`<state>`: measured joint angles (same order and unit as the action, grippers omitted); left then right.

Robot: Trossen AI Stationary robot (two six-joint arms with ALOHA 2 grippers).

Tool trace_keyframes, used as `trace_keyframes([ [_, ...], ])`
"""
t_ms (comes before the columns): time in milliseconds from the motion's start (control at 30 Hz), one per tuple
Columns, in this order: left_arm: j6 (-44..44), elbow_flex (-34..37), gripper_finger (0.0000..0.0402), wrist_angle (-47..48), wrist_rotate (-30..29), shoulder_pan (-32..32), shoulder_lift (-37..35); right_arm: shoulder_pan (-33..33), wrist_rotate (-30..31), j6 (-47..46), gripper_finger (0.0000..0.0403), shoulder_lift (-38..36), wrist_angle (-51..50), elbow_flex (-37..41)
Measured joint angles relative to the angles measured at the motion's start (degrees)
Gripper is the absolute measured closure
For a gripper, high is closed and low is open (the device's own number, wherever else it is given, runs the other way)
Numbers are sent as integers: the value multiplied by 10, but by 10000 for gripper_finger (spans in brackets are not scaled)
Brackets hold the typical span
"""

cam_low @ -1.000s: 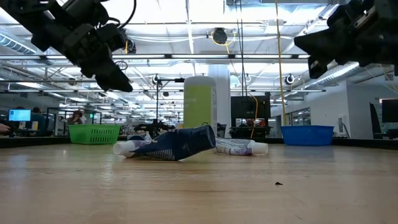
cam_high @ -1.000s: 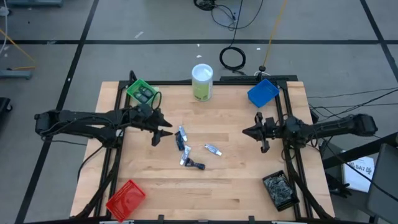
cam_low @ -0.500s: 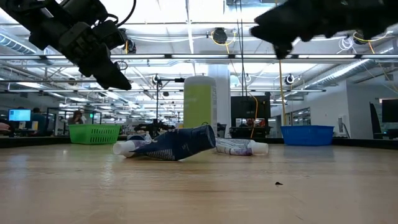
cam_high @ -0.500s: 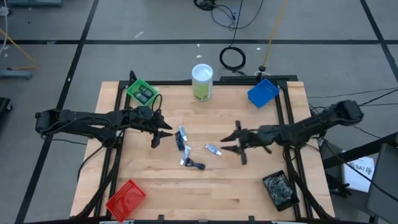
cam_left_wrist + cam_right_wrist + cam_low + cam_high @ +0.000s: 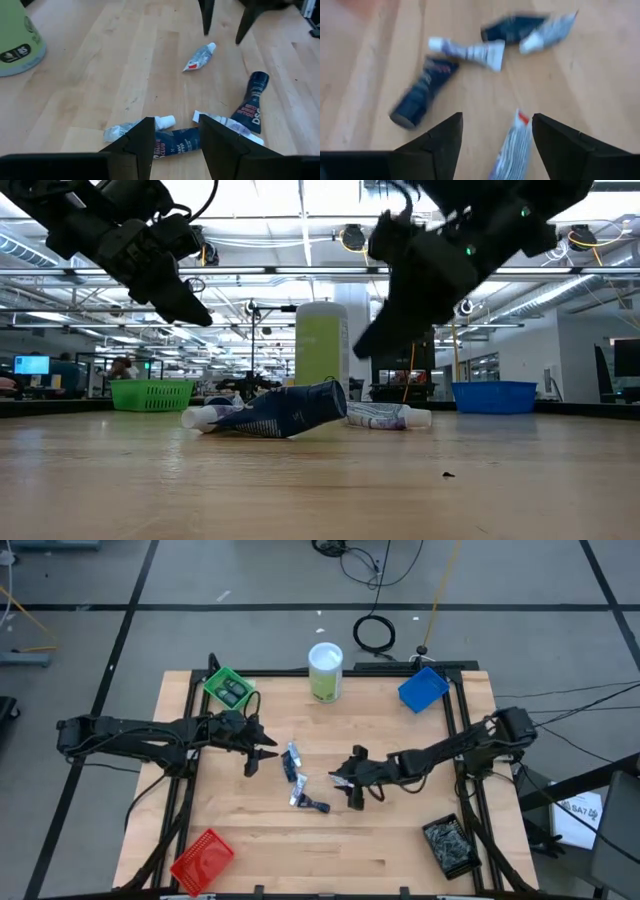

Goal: Pick & Place Travel size toiletries
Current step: Put the right white toothpaste into the red bin

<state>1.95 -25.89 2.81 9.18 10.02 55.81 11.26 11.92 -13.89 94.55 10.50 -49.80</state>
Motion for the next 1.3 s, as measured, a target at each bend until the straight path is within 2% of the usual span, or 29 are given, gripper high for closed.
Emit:
trace_keyframes([
  [300,6,0,270,0,-8,0,0,-2,-2,-21,199,46,-37,0],
  [533,10,0,254,0,-8,0,0,-4,1,-22,203,84,-36,0],
  [700,10,0,248,0,-8,0,0,-4,2,-23,208,86,-43,0],
  [833,11,0,252,0,-8,0,0,-4,2,-18,239,86,-44,0],
  [1133,11,0,271,-1,-8,0,0,-18,-3,0,356,88,-31,0],
  [1300,12,0,274,-1,-8,0,0,-29,-9,41,366,82,25,1],
])
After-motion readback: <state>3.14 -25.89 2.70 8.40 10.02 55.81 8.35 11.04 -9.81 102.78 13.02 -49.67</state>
